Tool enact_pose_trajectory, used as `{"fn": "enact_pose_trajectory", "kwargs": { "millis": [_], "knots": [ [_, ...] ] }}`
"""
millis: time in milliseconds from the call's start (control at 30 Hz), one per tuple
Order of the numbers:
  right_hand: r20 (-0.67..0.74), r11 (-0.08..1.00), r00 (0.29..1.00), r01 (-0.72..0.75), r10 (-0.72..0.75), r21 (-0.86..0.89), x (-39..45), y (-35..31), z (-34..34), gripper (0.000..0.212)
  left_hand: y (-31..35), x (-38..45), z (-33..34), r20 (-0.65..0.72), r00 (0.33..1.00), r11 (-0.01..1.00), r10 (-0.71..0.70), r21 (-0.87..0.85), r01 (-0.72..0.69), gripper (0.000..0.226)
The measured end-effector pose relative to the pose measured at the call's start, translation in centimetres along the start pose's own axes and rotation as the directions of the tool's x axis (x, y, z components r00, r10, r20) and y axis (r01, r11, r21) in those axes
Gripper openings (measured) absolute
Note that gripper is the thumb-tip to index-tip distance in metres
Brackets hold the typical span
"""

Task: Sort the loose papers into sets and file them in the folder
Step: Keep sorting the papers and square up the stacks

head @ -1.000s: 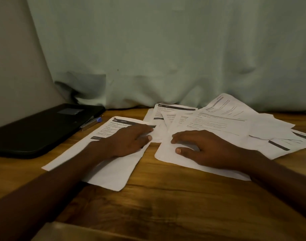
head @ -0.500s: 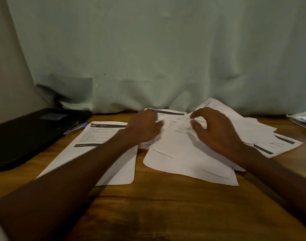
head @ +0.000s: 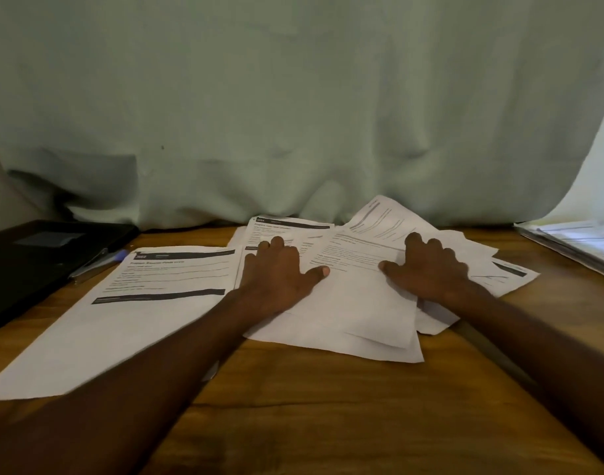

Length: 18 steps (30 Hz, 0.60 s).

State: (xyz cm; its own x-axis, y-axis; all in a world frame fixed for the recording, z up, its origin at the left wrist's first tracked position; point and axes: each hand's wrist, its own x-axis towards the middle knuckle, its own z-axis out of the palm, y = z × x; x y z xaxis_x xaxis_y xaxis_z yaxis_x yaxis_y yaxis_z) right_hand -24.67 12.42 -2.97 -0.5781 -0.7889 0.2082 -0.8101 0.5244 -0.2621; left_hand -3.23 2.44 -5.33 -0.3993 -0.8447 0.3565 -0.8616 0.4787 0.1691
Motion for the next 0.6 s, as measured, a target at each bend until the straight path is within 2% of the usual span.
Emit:
{"fn": "enact_pose_trajectory", "kwargs": {
  "millis": [133,233,300,367,400,434,534,600],
  "knots": [
    [-0.002,0.972,1.0,0.006,-0.006,0.234,0.5,0.5,0.0,0.072,0.7,-0.1,-0.1,0.042,0.999,0.999,-0.018,0.033,0.017,0.084],
    [-0.092,0.881,0.992,-0.038,0.091,0.471,0.8,0.7,-0.1,0.06,0.8,-0.1,0.0,0.066,0.996,0.997,-0.06,-0.054,0.063,0.084],
    [-0.064,0.755,0.977,-0.115,0.204,0.645,1.4,1.1,-0.3,0.059,0.7,0.1,0.1,0.075,0.994,0.991,-0.082,-0.103,0.089,0.085],
    [0.081,0.514,0.965,-0.204,0.251,0.833,2.1,1.5,-0.4,0.056,0.7,0.0,0.2,0.071,0.993,0.983,-0.094,-0.149,0.104,0.087],
    [0.161,0.394,0.956,-0.25,0.245,0.885,2.2,1.8,-0.4,0.055,0.7,-0.1,0.2,0.065,0.992,0.976,-0.104,-0.183,0.115,0.088],
    [0.195,0.317,0.953,-0.264,0.231,0.911,2.4,2.1,-0.4,0.054,0.8,-0.1,0.3,0.052,0.992,0.968,-0.113,-0.221,0.121,0.09],
    [0.104,0.266,0.978,-0.15,0.18,0.952,2.7,2.3,-0.6,0.045,0.7,0.0,0.5,-0.011,0.993,0.93,-0.12,-0.353,0.108,0.097],
    [0.093,0.183,0.987,-0.117,0.133,0.976,2.5,2.2,-0.9,0.035,0.3,0.3,0.0,-0.05,0.984,0.83,-0.171,-0.545,0.117,0.099]
  ]
}}
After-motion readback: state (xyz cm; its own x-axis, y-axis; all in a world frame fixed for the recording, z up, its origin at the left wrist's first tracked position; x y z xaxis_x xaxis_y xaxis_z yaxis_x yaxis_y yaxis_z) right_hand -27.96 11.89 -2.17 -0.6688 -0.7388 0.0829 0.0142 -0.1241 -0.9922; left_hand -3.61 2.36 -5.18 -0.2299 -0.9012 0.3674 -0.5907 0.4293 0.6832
